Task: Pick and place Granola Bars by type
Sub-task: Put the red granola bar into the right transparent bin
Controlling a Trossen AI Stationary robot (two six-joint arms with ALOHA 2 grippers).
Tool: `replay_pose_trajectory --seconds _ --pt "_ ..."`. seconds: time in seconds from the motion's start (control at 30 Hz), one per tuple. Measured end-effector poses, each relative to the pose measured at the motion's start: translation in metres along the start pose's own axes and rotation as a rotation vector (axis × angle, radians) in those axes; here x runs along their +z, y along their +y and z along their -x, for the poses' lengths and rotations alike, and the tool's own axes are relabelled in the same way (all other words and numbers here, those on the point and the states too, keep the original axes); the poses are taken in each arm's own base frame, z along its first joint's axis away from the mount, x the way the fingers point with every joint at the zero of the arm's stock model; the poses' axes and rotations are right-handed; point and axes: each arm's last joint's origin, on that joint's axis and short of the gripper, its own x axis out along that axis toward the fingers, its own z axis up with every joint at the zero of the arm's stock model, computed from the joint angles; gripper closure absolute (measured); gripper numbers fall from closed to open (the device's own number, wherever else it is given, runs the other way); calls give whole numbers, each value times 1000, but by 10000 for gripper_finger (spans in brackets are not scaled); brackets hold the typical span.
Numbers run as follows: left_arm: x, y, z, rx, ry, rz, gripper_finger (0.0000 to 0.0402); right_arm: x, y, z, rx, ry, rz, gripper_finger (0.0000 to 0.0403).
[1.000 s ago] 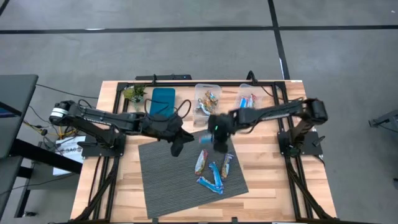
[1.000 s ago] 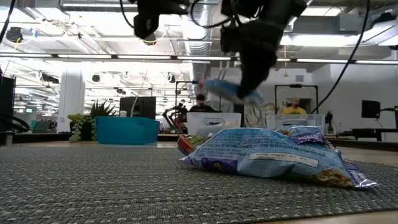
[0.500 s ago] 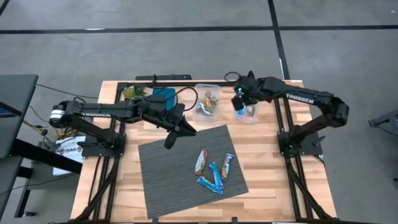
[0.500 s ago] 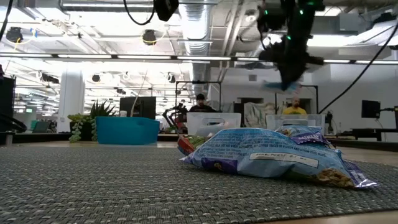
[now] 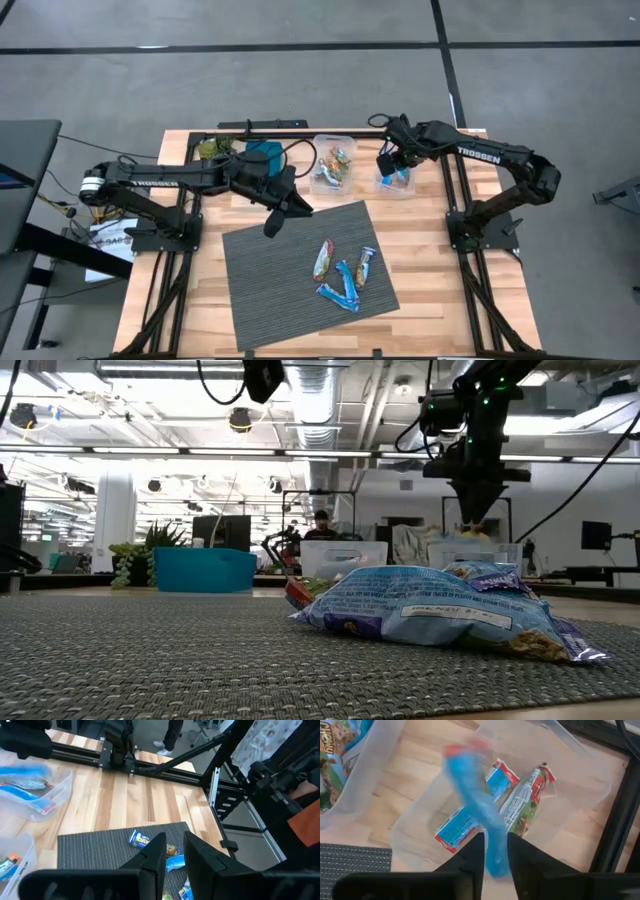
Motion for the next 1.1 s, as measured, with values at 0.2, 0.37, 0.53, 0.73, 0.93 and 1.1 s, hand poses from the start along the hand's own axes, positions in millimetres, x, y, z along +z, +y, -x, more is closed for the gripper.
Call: replay_pose_trajectory --seconds 0.2,0.37,0.53,0.73,0.93,1.1 --pt "0 1 0 29 -5 19 345 0 3 0 19 -11 12 266" --pt "-4 2 0 77 23 123 345 -6 23 8 151 -19 175 222" --pt "-10 -5 -3 113 59 154 345 -27 61 30 291 -71 488 194" --pt "-27 -13 -5 238 159 448 345 -50 86 50 299 -145 614 192" --pt "-46 -30 -24 267 275 595 343 -72 93 67 377 -142 690 199" --pt "-68 -34 -59 255 377 648 318 -96 90 94 510 -180 824 200"
